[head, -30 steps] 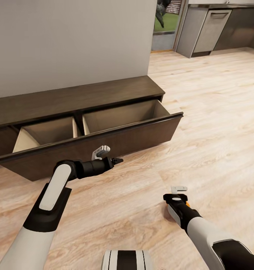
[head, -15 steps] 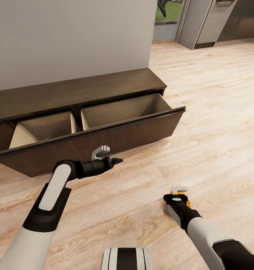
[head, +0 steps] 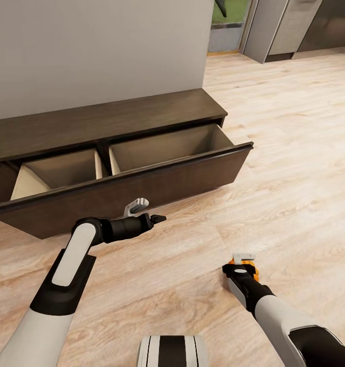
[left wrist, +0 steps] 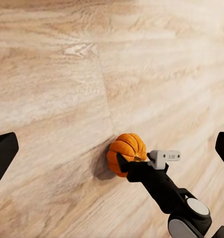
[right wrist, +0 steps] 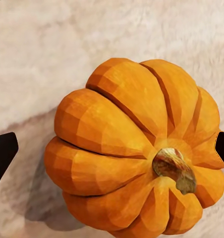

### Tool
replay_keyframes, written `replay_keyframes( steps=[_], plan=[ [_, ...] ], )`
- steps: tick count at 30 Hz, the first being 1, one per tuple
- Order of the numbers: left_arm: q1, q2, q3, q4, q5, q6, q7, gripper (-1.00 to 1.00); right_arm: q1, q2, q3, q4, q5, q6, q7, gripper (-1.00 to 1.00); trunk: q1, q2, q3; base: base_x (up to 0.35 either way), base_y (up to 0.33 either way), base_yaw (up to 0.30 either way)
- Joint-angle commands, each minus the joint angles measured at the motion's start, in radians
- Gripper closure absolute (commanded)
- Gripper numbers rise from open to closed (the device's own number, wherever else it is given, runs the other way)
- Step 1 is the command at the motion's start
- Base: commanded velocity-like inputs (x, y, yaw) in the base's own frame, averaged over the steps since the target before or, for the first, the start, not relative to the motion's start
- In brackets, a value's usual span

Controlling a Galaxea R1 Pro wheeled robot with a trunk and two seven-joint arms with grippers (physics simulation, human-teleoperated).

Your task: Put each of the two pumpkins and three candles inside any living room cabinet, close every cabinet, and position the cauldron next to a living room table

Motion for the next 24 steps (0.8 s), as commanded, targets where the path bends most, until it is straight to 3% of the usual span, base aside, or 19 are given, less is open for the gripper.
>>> replay_keyframes(
  steps=[1, 9, 24],
  plan=[
    [-0.001, 0.001, -0.001, -0.001, 0.01, 0.0, 0.01, -1.0, 0.0, -0.002, 0.008, -0.002, -0.008, 0.006, -0.006, -1.0, 0.0, 0.0, -0.001, 0.0, 0.0, 0.0],
    [-0.001, 0.004, 0.0, -0.001, 0.01, 0.0, 0.01, -1.0, 0.0, -0.016, 0.007, -0.004, -0.014, 0.005, -0.004, -1.0, 0.0, 0.0, -0.001, 0.0, 0.0, 0.0],
    [-0.001, 0.016, -0.001, -0.001, 0.01, 0.0, 0.009, -1.0, 0.0, -0.016, 0.009, -0.002, -0.015, 0.005, 0.001, -1.0, 0.0, 0.0, -0.001, 0.0, 0.0, 0.0]
  ],
)
